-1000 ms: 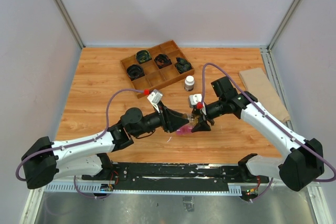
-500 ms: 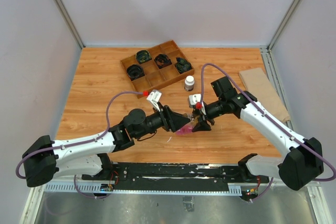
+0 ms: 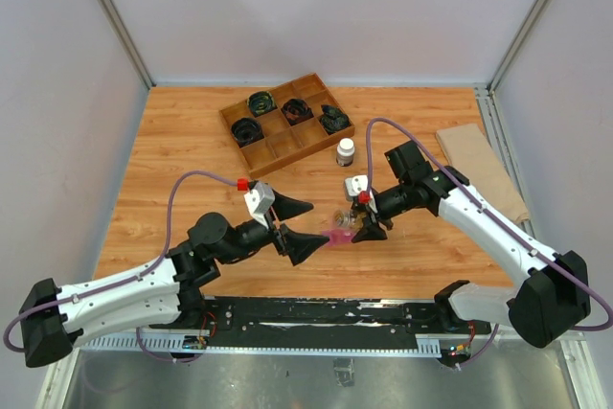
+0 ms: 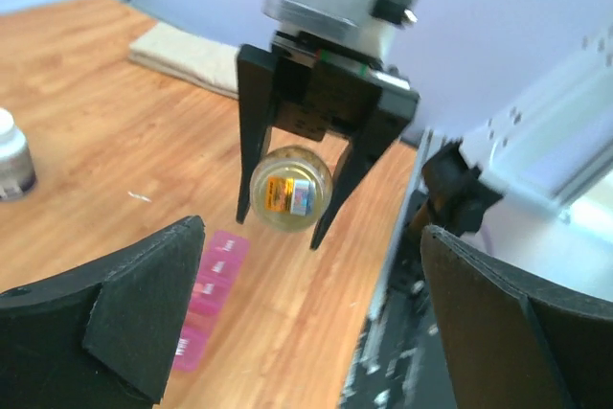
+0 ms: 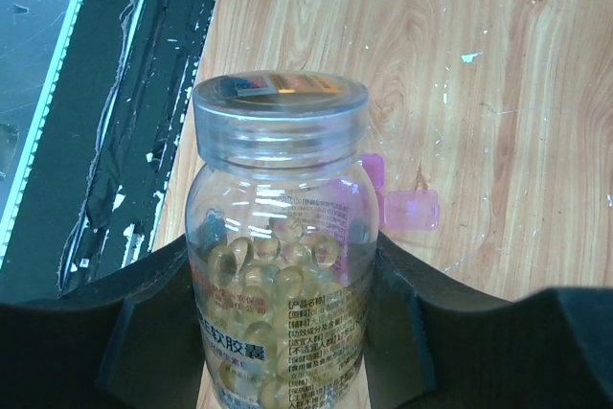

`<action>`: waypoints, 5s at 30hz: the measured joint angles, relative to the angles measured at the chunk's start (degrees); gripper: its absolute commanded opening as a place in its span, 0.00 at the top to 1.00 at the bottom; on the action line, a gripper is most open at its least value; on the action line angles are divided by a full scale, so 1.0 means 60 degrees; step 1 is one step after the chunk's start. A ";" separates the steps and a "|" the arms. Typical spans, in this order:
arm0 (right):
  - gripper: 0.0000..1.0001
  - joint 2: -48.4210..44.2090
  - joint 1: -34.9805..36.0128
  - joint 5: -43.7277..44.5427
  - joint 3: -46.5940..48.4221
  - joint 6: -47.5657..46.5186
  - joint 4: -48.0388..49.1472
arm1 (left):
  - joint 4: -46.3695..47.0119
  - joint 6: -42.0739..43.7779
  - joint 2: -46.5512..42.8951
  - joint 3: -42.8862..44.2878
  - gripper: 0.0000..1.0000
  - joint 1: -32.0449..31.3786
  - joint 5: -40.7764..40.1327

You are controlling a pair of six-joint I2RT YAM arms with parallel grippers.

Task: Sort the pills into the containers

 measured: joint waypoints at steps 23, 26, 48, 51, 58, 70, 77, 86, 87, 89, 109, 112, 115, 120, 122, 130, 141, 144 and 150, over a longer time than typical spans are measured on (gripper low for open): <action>0.99 0.0000 0.0000 -0.0164 0.0051 -0.1151 -0.0790 | 0.0576 0.6360 0.2561 0.0685 0.13 0.0550 0.3366; 1.00 0.0000 0.0000 -0.0186 0.0051 -0.1162 -0.0798 | 0.0656 0.6298 0.2565 0.0685 0.21 0.0565 0.3381; 0.99 0.0000 0.0000 -0.0229 0.0069 -0.1224 -0.0929 | 0.1392 0.5260 0.3337 0.0914 0.35 0.0572 0.3333; 0.99 0.0000 0.0000 -0.0229 0.0069 -0.1224 -0.0929 | 0.1534 0.5147 0.3337 0.0914 0.36 0.0572 0.3333; 1.00 0.0011 -0.0015 -0.0222 0.0124 -0.1217 -0.0889 | 0.1599 0.4845 0.3337 0.0914 0.78 0.0539 0.3388; 0.99 0.0219 -0.0015 -0.0127 0.0175 -0.0678 -0.0882 | 0.1115 0.2641 0.3337 0.1126 1.00 0.0506 0.2466; 0.99 0.0226 -0.0007 -0.0142 0.0182 0.0036 -0.0386 | 0.0470 -0.1417 0.2929 0.1198 1.00 0.0477 0.0900; 0.99 0.0233 0.0000 0.0025 0.0193 0.0226 -0.0117 | -0.1228 -0.4812 0.2754 0.1734 1.00 0.0259 -0.0670; 0.99 0.0233 -0.0004 0.0044 0.0193 0.0226 -0.0106 | -0.1490 -0.4947 0.2787 0.1887 1.00 0.0215 -0.0820; 0.99 0.0229 -0.0004 0.0080 0.0193 0.0222 -0.0062 | -0.2011 -0.5213 0.2878 0.2208 1.00 0.0138 -0.1155; 0.99 0.0197 -0.0018 0.0204 0.0197 -0.0066 -0.0095 | -0.0900 -0.1916 0.0364 0.0120 0.01 0.0211 -0.1577; 0.99 0.0189 -0.0018 0.0146 0.0197 -0.0226 -0.0248 | 0.0182 0.0040 -0.0270 -0.0827 0.01 0.0211 -0.0688; 0.99 0.0164 -0.0018 0.0062 0.0197 -0.0448 -0.0433 | 0.1504 0.2036 -0.0525 -0.1679 0.01 0.0211 0.0404; 0.99 0.0157 -0.0018 -0.0015 0.0197 -0.0667 -0.0572 | 0.2528 0.4659 0.0302 -0.1555 0.02 0.0211 0.1683; 0.99 0.0157 -0.0018 -0.0040 0.0197 -0.0714 -0.0616 | 0.2630 0.5289 0.0911 -0.1049 0.05 0.0222 0.2007; 0.99 0.0157 -0.0018 -0.0076 0.0197 -0.0871 -0.0718 | 0.2371 0.6502 0.2517 0.0401 0.23 0.0466 0.2914; 0.99 0.0157 -0.0018 -0.0076 0.0197 -0.0903 -0.0750 | 0.1249 0.7023 0.3140 0.1096 0.41 0.0586 0.3625; 1.00 0.0157 -0.0018 -0.0080 0.0197 -0.0903 -0.0761 | 0.1013 0.7082 0.3340 0.1184 0.44 0.0597 0.3676; 0.99 0.0153 -0.0018 -0.0073 0.0197 -0.0918 -0.0783 | 0.0798 0.7089 0.3424 0.1195 0.56 0.0637 0.3781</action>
